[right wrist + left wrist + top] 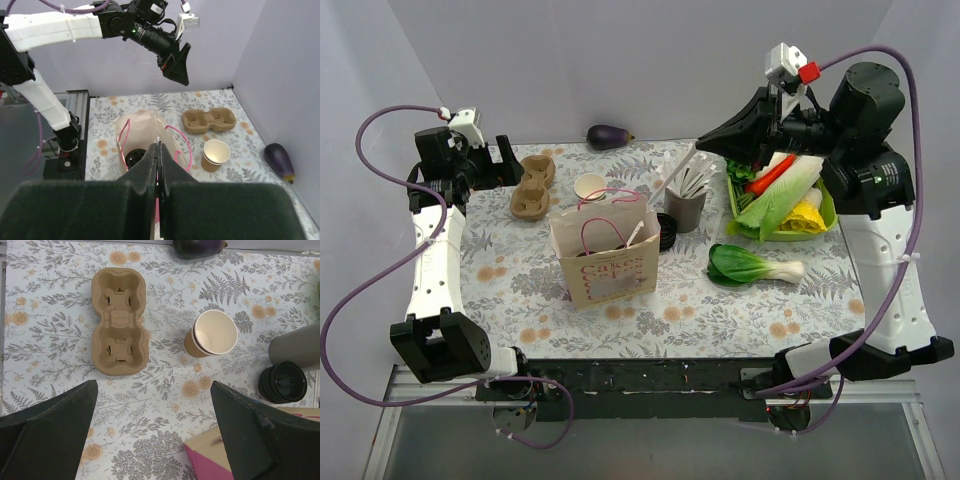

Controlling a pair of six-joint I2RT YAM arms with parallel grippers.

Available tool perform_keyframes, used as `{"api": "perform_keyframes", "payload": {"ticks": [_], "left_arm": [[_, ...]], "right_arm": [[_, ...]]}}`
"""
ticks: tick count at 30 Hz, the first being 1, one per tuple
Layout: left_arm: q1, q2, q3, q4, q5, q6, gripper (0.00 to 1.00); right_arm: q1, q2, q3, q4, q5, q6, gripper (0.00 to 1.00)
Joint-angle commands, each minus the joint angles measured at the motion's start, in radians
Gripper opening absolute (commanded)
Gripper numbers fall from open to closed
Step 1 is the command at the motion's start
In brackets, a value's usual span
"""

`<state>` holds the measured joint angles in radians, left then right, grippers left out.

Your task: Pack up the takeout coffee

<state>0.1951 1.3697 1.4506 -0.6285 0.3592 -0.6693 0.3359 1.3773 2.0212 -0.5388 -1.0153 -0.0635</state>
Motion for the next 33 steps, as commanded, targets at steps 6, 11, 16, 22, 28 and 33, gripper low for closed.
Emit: {"api": "perform_keyframes", "payload": {"ticks": [6,11,16,22,28,33], "left_arm": [[0.006,0.0,0.036,0.004,0.038,-0.004,0.98],[0.006,0.0,0.037,0.009,0.035,-0.003,0.98],[0.007,0.0,0.053,0.004,0.018,0.004,0.98],[0.006,0.003,0.057,0.018,-0.034,-0.012,0.98],[0.006,0.038,0.102,0.032,-0.075,-0.033,0.98],[0.007,0.097,0.198,0.036,-0.132,-0.032,0.98]], "right_arm": [[0.034,0.035,-0.156,0.204,-0.074,0.197,0.01],[0.156,0.138,-0.141,0.221,-0.002,0.168,0.2],[0.119,0.221,0.005,0.157,0.122,0.168,0.65],[-0.058,0.18,-0.084,0.094,0.36,0.22,0.73],[-0.138,0.25,-0.006,-0.165,0.766,0.234,0.81],[-0.149,0.304,0.076,-0.336,1.044,0.226,0.89]]}}
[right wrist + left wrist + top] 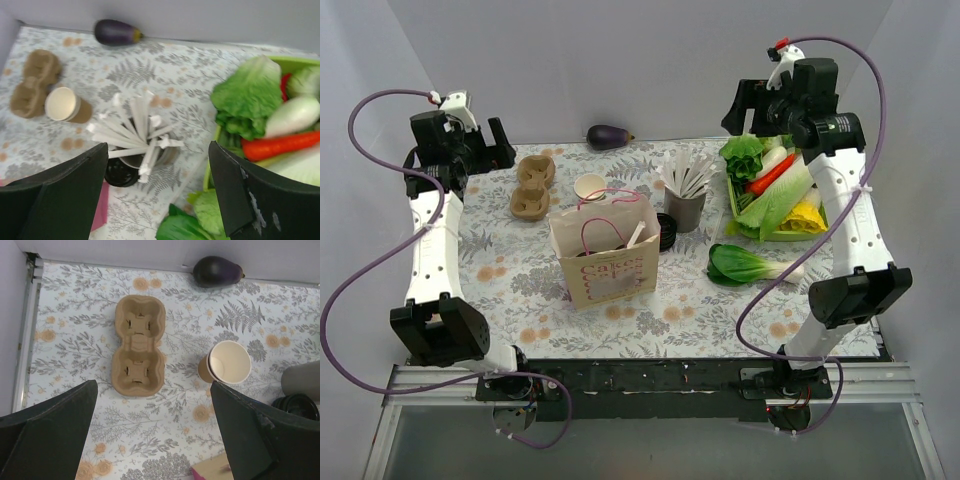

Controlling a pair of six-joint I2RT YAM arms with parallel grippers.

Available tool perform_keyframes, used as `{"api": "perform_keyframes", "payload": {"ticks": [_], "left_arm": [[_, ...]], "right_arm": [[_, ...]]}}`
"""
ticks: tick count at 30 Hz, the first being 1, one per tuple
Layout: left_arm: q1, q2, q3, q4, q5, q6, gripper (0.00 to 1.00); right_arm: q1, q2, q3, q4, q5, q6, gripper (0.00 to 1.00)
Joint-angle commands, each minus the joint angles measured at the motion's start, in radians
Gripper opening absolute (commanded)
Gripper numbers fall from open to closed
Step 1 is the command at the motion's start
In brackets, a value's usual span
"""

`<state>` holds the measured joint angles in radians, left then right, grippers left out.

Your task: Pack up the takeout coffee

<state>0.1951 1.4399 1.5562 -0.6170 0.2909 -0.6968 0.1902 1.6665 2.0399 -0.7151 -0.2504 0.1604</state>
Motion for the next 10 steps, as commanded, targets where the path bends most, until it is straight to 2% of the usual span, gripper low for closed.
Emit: {"api": "perform_keyframes", "payload": {"ticks": [1,10], "left_arm": [[0.006,0.049,0.108,0.026,-0.07,-0.003,0.98],[0.009,0.125,0.278,0.048,-0.091,-0.047,0.98]], "right_arm": [[-0.006,0.0,0.04,-0.144,0.287,-0.004,0.89],[-0.017,-0.086,0.008,-0.055,0.367,-0.039,0.92]]}}
